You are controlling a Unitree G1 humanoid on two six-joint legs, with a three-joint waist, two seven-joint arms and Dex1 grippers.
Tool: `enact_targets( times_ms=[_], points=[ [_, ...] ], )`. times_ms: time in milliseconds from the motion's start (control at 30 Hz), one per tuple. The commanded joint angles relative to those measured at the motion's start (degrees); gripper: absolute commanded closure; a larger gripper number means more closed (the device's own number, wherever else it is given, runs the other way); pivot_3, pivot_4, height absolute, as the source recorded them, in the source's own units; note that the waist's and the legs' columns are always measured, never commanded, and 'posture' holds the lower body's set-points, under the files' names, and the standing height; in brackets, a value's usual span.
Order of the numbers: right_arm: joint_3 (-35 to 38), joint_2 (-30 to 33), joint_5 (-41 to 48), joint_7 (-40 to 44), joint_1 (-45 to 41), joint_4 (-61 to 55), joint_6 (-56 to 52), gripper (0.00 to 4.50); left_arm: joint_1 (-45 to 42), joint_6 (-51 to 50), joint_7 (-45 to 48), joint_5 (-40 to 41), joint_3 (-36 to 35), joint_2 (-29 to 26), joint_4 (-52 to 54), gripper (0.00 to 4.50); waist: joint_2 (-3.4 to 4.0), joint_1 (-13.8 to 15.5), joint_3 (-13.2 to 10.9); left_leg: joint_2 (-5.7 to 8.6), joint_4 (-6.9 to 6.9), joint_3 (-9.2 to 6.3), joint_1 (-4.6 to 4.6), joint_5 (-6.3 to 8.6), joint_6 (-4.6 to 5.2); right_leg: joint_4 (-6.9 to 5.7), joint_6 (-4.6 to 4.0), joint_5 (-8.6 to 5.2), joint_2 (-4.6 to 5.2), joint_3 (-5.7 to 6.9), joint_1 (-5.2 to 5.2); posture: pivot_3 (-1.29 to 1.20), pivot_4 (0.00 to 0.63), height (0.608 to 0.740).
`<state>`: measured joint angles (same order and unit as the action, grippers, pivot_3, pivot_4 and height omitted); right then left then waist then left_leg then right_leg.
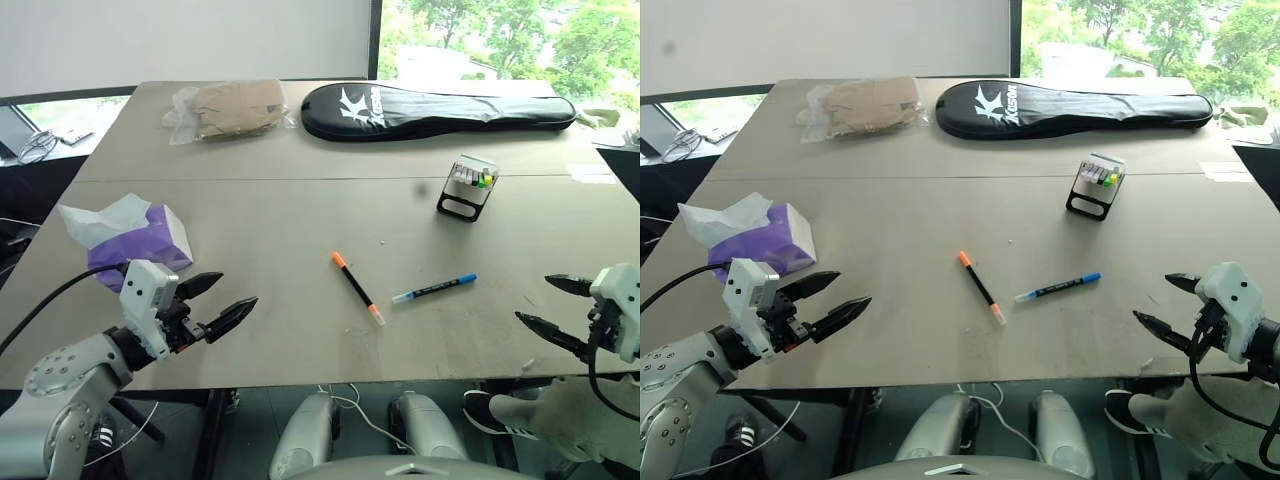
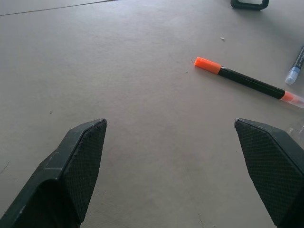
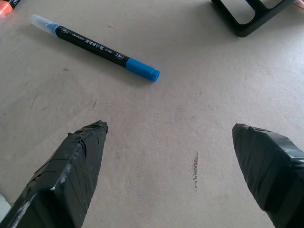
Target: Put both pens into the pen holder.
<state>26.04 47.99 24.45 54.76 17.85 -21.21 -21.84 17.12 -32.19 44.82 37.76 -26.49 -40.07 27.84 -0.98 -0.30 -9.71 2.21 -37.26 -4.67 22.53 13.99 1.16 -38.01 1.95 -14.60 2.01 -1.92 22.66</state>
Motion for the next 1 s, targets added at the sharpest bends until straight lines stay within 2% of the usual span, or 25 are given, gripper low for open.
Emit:
enact_targets(
  times_ms=[33, 133, 333, 467, 533, 633, 700, 767, 900, 1000],
  points=[
    [-0.1, 1.5, 1.5, 1.0, -2.2, -2.5, -0.4, 0.00, -2.8, -0.1, 2.2, 2.6, 0.2, -1.3, 0.7, 0.04, 0.00, 0.0, 0.0, 0.00, 0.00, 0.00, 0.00, 0.00, 0.00, 0.00, 0.00, 0.00, 0.00, 0.00, 0.00, 0.00, 0.150, 0.740],
    [-8.2, 6.4, 2.2, 2.6, -9.5, -7.2, -5.9, 0.00, -6.9, 0.5, 6.6, 4.9, 4.2, -2.6, 3.4, 0.04, 0.12, -0.1, 0.0, 0.00, -0.05, -0.01, -0.01, -0.01, 0.00, -0.02, -0.05, -0.03, 0.00, 0.02, 0.00, 0.00, 0.150, 0.740],
    [-24.3, 15.1, -1.4, 1.8, -29.5, -9.0, -20.2, 0.00, -6.3, 3.2, 15.2, 3.8, 7.2, -7.7, 6.4, 0.04, 0.15, -0.4, -0.1, -0.07, 0.06, 0.07, 0.09, 0.00, 0.00, 0.07, 0.00, 0.05, -0.02, 0.01, 0.13, 0.00, 0.150, 0.740],
    [-34.4, 16.6, -3.2, 5.0, -40.6, -8.4, -26.2, 0.00, -4.5, 5.4, 18.9, 3.1, 7.6, -9.4, 7.3, 0.04, 0.25, -0.1, -0.1, -0.07, 0.11, -0.01, 0.39, 0.01, -0.02, 0.14, 0.00, 0.05, 0.01, 0.14, 0.38, 0.00, 0.150, 0.740],
    [-40.0, 14.9, -4.8, 4.8, -46.4, -7.6, -30.5, 0.00, -4.3, 6.4, 19.1, 2.4, 8.2, -9.2, 7.4, 0.04, 0.26, 0.1, -0.2, -0.06, 0.12, -0.04, 0.45, 0.02, 0.00, 0.17, 0.01, 0.05, 0.04, 0.16, 0.41, 0.00, 0.150, 0.740],
    [-44.7, 7.0, -4.7, -0.5, -54.9, -4.6, -41.8, 0.00, -3.8, 8.1, 18.8, 0.9, 9.4, -8.4, 7.3, 0.04, 0.24, -0.4, -0.2, -0.06, 0.11, 0.03, 0.44, 0.03, 0.01, 0.17, 0.01, 0.06, 0.04, 0.08, 0.44, 0.00, 0.150, 0.740],
    [-51.1, 4.1, -9.7, -4.5, -60.6, -3.5, -45.7, 0.00, -3.6, 9.1, 18.2, 0.3, 10.0, -7.7, 7.3, 0.04, 0.28, -0.6, -0.2, -0.06, 0.11, 0.05, 0.42, 0.03, 0.01, 0.12, 0.00, 0.06, 0.03, 0.05, 0.45, 0.00, 0.150, 0.740],
    [-56.0, 2.7, -11.9, -6.2, -64.9, -3.2, -49.4, 0.00, -3.4, 9.6, 17.7, -0.1, 10.3, -7.2, 7.3, 0.04, 0.29, -0.4, -0.2, -0.05, 0.11, 0.05, 0.48, 0.03, 0.01, 0.10, 0.00, 0.06, 0.03, 0.05, 0.54, 0.00, 0.150, 0.740],
    [-60.6, 0.2, -8.6, -4.8, -71.0, -5.4, -57.4, 0.00, -3.1, 10.8, 16.5, -1.0, 10.6, -5.9, 6.4, 0.04, 0.29, -0.3, -0.2, -0.03, 0.06, -0.07, 0.97, 0.01, -0.01, 0.10, 0.00, 0.09, 0.07, 0.16, 0.98, 0.00, 0.150, 0.740],
    [-64.7, 0.2, -8.5, -5.1, -73.3, -7.7, -58.9, 0.00, -2.2, 11.0, 16.2, -1.3, 10.9, -5.7, 6.8, 0.04, 0.30, -0.3, -0.2, 0.01, -0.01, -0.13, 1.22, -0.09, -0.20, 0.09, -0.02, 0.12, 0.11, 0.24, 1.18, 0.00, 0.150, 0.740]
  ],
)
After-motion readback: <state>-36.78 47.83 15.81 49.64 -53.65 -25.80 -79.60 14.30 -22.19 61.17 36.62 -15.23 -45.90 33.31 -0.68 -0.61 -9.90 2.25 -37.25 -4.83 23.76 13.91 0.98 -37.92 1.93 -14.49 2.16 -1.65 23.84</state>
